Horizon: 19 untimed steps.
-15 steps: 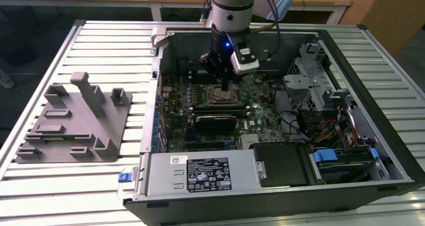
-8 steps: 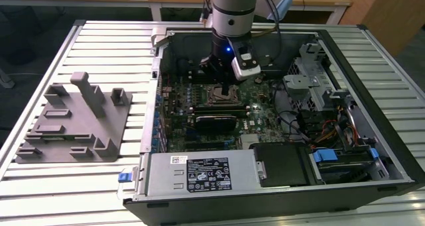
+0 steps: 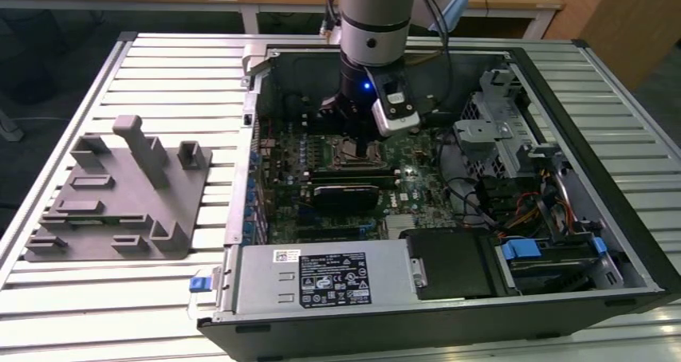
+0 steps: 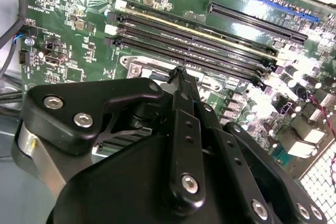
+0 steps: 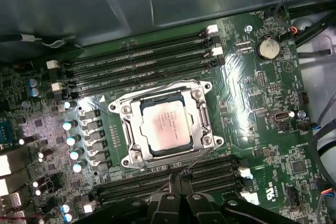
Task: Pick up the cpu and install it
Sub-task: 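Install the second cpu locking lever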
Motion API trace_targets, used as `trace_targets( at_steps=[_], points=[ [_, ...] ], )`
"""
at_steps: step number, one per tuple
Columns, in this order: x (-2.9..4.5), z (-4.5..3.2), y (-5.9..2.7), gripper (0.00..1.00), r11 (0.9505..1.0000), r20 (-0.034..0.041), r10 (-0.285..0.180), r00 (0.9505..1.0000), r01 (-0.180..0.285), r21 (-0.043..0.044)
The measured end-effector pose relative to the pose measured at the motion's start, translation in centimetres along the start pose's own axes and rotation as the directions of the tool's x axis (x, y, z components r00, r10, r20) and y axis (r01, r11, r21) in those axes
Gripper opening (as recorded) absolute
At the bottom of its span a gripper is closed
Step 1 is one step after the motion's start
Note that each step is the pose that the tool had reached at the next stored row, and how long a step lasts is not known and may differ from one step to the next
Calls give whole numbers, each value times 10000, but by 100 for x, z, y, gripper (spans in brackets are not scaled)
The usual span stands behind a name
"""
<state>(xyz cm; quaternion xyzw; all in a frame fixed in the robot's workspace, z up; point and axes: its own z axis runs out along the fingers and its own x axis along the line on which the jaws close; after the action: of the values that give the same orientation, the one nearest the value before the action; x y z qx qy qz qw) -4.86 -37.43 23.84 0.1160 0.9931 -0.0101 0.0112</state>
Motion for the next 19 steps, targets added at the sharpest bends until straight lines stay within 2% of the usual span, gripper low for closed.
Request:
trace_targets(
  at_steps=[9,13,19],
  points=[
    [11,74,-38,11,9991,-24,-397,9992,397,-149],
    [50,107,-72,11,9983,-30,-552,9985,551,-200],
    [125,158,-107,11,9955,-42,-891,9960,890,-326]
  ],
)
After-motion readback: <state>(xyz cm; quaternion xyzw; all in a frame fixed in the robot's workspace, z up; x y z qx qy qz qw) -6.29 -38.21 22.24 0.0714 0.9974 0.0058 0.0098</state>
